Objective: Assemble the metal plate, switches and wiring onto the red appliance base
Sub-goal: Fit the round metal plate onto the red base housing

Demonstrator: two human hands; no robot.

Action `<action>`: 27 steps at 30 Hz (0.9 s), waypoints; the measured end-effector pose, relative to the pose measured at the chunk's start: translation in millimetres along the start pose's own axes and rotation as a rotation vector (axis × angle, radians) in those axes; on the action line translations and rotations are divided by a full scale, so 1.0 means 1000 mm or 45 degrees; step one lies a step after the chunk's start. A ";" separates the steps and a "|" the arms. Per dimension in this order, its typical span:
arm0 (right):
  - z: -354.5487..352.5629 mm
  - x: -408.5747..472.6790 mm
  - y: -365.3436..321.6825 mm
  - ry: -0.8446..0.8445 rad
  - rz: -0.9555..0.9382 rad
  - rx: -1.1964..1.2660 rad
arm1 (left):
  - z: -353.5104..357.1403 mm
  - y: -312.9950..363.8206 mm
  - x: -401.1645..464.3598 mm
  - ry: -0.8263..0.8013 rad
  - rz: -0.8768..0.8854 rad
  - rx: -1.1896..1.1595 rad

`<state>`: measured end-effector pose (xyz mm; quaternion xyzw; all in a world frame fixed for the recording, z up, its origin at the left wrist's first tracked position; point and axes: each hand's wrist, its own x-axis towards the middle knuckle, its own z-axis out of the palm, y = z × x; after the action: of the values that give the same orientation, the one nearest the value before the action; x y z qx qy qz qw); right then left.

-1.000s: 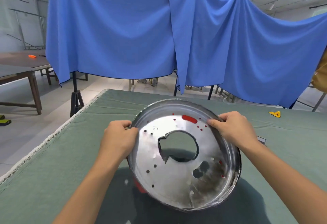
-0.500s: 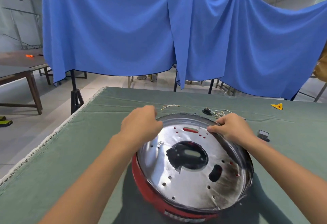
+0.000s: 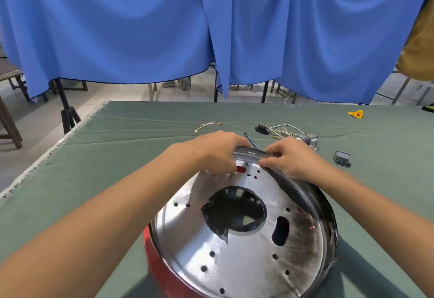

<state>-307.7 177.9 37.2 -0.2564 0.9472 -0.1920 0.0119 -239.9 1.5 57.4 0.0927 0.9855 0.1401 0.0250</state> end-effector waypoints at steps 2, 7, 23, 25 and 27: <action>-0.002 -0.002 0.001 -0.021 -0.008 0.055 | -0.005 -0.001 0.000 -0.026 -0.002 0.026; -0.009 -0.010 0.003 -0.132 0.005 0.134 | -0.004 0.000 0.001 0.013 -0.030 0.147; -0.014 -0.013 -0.013 -0.050 0.056 0.199 | -0.027 -0.020 0.002 0.054 -0.007 0.063; -0.015 -0.012 -0.014 -0.055 0.048 0.201 | -0.028 -0.020 0.001 0.039 -0.016 0.062; -0.016 -0.011 -0.013 -0.049 0.057 0.217 | -0.028 -0.020 0.001 0.046 -0.012 0.054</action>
<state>-293.8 178.6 55.9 -0.2370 0.9325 -0.2665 0.0563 -246.2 -24.9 78.6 0.0860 0.9889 0.1209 0.0060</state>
